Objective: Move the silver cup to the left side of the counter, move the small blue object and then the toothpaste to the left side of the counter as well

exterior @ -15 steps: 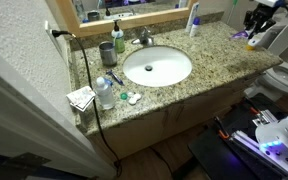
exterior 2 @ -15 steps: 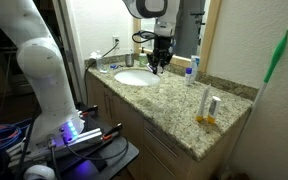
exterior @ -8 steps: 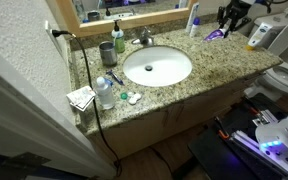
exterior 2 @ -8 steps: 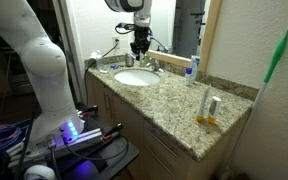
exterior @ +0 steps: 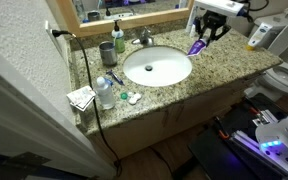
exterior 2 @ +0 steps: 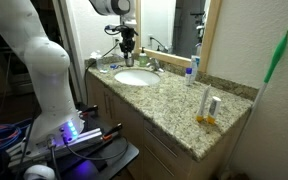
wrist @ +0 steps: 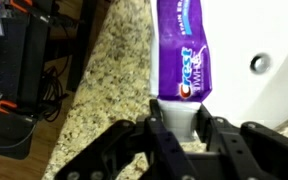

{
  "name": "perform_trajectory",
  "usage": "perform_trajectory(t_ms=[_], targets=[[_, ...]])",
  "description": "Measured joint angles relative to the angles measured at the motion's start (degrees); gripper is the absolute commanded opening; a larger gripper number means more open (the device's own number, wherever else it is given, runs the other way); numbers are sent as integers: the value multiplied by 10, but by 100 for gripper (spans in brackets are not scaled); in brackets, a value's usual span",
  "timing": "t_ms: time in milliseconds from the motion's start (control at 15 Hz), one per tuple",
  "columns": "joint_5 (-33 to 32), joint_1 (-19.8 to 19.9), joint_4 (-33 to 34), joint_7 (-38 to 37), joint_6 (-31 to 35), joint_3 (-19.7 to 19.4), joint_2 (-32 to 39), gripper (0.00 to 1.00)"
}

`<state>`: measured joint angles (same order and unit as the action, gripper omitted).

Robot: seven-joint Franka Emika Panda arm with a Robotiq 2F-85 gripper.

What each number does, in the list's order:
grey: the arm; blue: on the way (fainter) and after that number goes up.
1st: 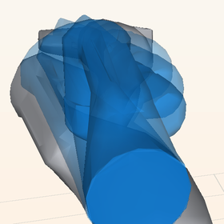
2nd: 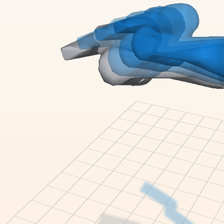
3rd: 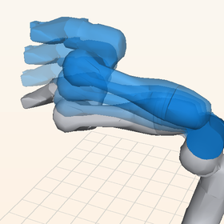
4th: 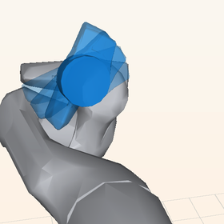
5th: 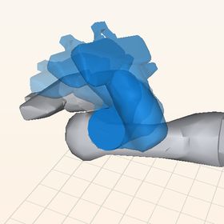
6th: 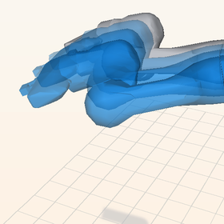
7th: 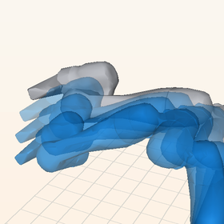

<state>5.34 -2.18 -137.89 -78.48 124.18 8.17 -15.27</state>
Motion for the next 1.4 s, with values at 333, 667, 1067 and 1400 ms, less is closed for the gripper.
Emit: perform_trajectory(t_ms=[333,667,1067,1400], targets=[[24,-42,97,-38,1,39,71,36],[24,-50,104,-38,0,38,88,11],[25,-121,191,-160,32,85,199,36],[23,-130,229,-180,35,81,234,11]])
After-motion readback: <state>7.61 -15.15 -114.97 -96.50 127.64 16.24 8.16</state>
